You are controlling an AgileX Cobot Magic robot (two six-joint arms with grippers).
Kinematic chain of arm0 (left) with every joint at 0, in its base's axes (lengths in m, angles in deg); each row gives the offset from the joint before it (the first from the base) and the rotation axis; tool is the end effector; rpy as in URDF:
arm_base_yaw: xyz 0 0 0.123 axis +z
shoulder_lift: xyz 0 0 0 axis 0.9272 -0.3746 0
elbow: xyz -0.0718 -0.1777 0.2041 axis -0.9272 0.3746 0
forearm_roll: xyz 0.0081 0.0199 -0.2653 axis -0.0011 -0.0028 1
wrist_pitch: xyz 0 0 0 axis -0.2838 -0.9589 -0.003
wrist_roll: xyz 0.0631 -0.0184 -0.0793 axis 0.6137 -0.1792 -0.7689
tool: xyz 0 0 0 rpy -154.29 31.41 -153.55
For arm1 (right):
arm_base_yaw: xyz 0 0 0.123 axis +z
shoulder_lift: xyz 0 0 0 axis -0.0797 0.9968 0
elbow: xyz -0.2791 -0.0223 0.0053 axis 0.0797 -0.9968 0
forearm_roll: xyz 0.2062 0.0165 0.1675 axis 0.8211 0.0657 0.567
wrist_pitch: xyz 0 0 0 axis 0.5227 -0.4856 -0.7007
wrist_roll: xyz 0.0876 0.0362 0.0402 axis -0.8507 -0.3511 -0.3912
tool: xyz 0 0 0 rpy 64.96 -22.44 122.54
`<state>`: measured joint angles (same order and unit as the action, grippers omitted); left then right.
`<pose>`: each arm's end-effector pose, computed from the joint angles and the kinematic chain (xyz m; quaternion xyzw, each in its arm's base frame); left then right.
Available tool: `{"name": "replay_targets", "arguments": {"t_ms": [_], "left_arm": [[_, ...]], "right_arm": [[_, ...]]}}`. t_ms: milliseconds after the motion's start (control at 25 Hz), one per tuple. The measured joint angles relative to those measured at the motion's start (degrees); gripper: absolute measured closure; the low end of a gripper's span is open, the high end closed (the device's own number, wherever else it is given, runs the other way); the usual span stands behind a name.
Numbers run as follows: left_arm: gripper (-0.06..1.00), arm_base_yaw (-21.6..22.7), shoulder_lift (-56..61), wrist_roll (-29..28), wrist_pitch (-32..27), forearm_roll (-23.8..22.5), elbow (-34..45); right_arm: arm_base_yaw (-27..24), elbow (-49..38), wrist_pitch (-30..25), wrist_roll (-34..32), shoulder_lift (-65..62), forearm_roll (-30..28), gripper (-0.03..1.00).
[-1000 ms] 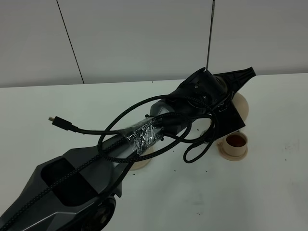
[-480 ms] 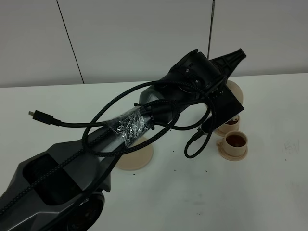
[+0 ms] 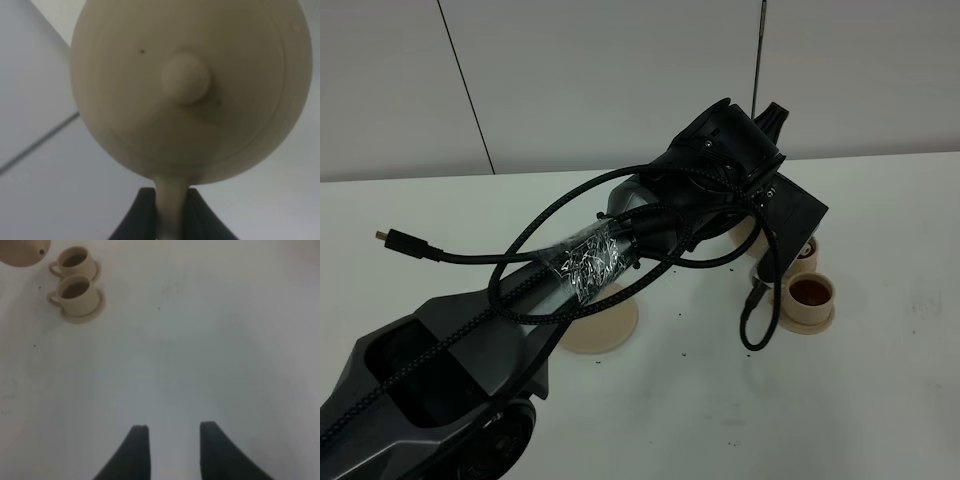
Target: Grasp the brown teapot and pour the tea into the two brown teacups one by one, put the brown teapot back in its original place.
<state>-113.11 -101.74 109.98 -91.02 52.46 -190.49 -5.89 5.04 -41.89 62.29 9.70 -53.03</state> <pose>0.4307 -0.3720 0.2154 0.8330 0.3778 0.3293 0.2345 0.0325 0.0075 0.2722 0.0295 0.8706 0.0514 0.4884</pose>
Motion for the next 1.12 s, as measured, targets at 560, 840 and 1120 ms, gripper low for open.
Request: {"name": "replay_targets", "arguments": {"t_ms": [560, 840, 1120], "left_arm": [[0.78, 0.0, 0.0, -20.4, -11.5, 5.1, 0.0], [0.78, 0.7, 0.1, -29.3, -16.6, 9.5, -1.6], [0.78, 4.6, 0.2, -32.6, -16.7, 18.6, -3.0]], "right_arm": [[0.0, 0.0, 0.0, 0.0, 0.0, 0.0, 0.73], [0.0, 0.0, 0.0, 0.0, 0.0, 0.0, 0.73], [0.0, 0.0, 0.0, 0.0, 0.0, 0.0, 0.73]]}}
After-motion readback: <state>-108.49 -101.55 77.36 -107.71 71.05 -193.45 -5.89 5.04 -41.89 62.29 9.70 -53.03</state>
